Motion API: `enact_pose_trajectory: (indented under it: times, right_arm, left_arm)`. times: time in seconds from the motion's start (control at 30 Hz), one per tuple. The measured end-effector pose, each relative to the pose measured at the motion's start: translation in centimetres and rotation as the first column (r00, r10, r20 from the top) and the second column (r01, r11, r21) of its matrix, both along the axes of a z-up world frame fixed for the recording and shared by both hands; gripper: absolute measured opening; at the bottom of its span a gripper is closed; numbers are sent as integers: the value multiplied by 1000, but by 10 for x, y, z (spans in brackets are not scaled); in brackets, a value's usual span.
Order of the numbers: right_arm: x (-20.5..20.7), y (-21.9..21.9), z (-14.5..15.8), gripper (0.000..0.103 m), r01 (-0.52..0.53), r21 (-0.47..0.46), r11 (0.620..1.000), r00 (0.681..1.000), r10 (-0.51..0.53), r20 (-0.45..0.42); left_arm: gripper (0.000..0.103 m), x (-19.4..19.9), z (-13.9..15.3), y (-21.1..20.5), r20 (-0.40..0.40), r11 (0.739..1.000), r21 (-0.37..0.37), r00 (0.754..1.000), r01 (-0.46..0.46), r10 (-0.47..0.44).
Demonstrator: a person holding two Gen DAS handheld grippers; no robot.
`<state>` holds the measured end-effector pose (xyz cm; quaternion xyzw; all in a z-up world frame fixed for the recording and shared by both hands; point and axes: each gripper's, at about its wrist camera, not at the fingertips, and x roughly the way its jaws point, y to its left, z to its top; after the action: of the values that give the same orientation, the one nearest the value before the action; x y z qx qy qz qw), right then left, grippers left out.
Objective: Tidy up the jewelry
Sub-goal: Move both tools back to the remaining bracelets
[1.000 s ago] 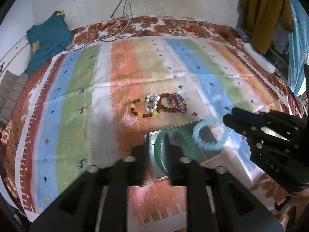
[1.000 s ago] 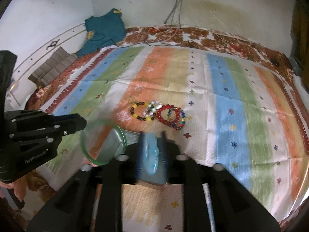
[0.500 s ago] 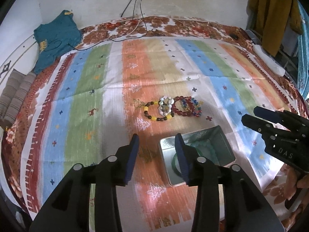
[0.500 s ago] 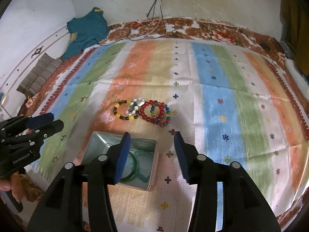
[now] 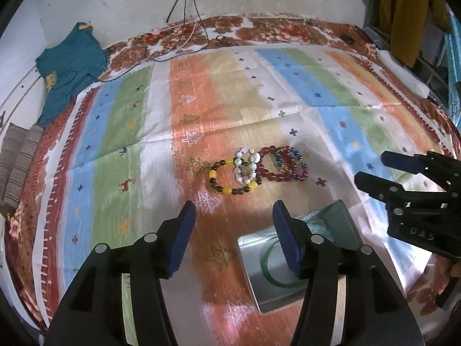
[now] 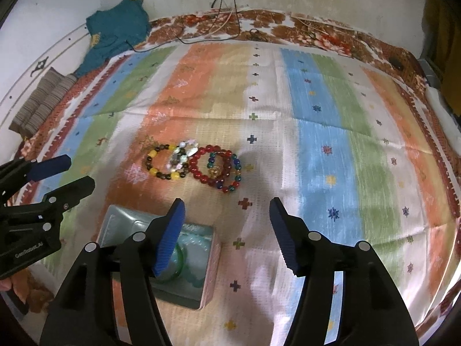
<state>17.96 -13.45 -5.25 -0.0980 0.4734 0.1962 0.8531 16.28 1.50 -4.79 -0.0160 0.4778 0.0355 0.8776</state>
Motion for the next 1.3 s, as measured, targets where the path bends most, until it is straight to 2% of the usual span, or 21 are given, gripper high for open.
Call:
enact_pose_trajectory:
  times: [0.33,0.67,0.93,1.3]
  right_arm:
    - [25,6,-19,65,7,-33,999,999,-8,-41]
    - [47,13,-36,65,14,-57,998,997,-18,-77]
    - [62,15,-50,65,23,-72,997,994,-30,-108]
    - [81,17,-71,65,32,-100,994,989,-46,-141]
  left_arm:
    - [58,30,-14,12,-25,999,-20,999,-28,28]
    - [58,57,-33,19,-59,999,-4,998,-34,33]
    - [58,77,-46,22,-95,998,-44,995,-45,41]
    - [58,103,-65,26,-128,999,-24,991,-39,36]
